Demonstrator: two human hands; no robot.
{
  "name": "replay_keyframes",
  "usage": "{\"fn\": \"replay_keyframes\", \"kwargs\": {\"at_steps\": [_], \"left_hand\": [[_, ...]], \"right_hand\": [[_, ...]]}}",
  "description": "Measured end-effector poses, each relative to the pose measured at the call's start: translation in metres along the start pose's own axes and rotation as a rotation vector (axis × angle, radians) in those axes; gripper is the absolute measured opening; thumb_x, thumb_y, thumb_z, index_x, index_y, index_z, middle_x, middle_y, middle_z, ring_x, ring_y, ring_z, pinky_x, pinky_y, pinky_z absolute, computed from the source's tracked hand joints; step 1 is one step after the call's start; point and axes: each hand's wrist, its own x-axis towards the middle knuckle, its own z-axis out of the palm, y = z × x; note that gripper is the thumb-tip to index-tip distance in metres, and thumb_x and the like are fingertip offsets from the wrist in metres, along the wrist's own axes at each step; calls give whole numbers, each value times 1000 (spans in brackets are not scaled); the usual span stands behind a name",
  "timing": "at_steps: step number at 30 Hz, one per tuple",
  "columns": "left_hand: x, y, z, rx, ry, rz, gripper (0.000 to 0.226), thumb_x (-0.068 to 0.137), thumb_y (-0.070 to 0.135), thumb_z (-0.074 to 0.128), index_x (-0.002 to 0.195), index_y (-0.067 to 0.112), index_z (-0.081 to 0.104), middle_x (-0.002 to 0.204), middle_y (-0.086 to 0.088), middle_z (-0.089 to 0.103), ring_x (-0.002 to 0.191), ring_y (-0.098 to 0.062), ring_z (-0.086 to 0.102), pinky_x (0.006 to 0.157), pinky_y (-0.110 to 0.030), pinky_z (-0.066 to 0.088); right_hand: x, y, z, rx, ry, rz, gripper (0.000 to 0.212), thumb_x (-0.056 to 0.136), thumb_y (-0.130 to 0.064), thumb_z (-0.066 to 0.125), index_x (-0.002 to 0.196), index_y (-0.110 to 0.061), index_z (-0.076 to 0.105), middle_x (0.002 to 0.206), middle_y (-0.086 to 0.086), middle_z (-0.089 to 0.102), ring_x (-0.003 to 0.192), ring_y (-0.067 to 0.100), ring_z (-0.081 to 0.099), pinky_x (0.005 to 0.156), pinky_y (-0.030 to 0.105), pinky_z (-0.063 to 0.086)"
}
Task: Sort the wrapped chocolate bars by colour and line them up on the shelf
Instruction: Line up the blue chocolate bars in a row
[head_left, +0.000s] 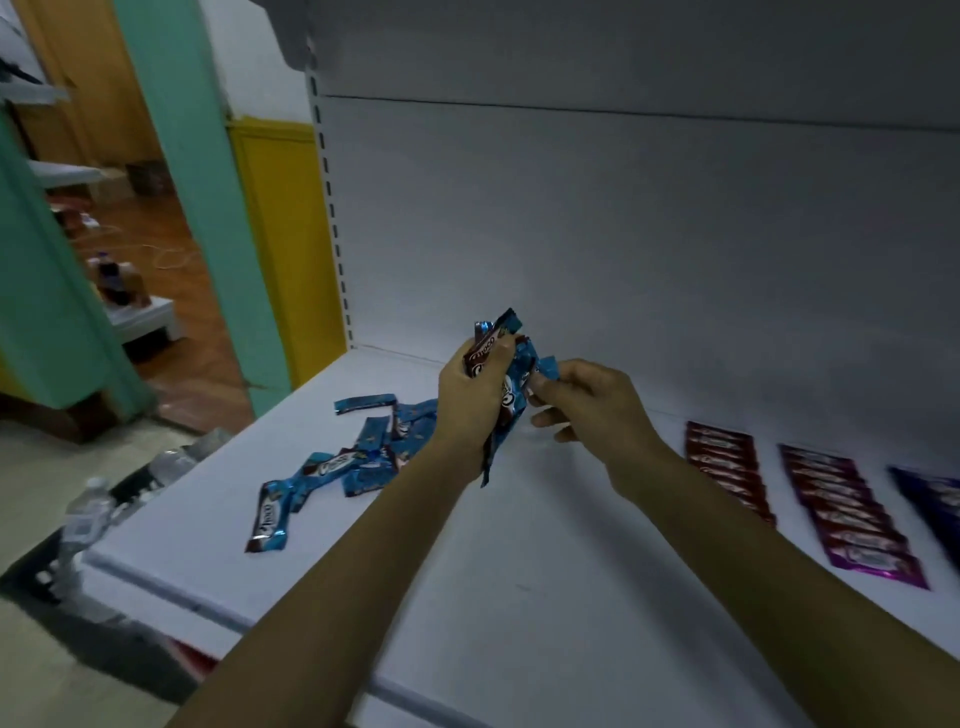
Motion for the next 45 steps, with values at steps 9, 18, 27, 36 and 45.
{"fn": "replay_keyframes", "kwargs": {"at_steps": [9,18,27,36,45], "left_hand": [[-3,-39,45,1,-195,-117,12,96,18,55,104,17,65,86,-5,68,62,-10,64,56,-21,53],[10,-46,38,-58,-211,-315,24,93,34,58,109,17,64,83,-6,67,46,-9,57,38,-17,40],[16,-43,30,-84,-83,-161,9,96,26,55,91,24,63,76,-5,64,43,-6,53,38,-15,40],[11,-44,33,-26,-127,-122,9,96,24,55,93,21,64,75,-7,62,43,-7,52,38,-15,39],[9,-43,31,-32,-143,-121,12,98,21,52,94,18,63,77,-10,61,43,-6,52,38,-15,38]], "right_hand": [[3,24,-70,-45,71,145,7,90,-12,62,93,-7,66,85,4,71,67,10,67,62,20,51],[10,28,-102,-43,117,134,7,90,-11,60,91,-10,67,79,4,71,63,10,63,55,18,49],[13,63,-100,-959,-156,-188,35,90,-2,54,120,-18,65,119,0,65,103,13,60,87,12,42],[18,54,-101,-1007,-7,-147,18,95,-23,52,108,-18,63,97,-1,64,90,17,60,83,29,47],[44,60,-80,-1034,-124,-19,9,84,-27,65,93,-26,65,100,-9,55,90,10,50,92,33,40]]}}
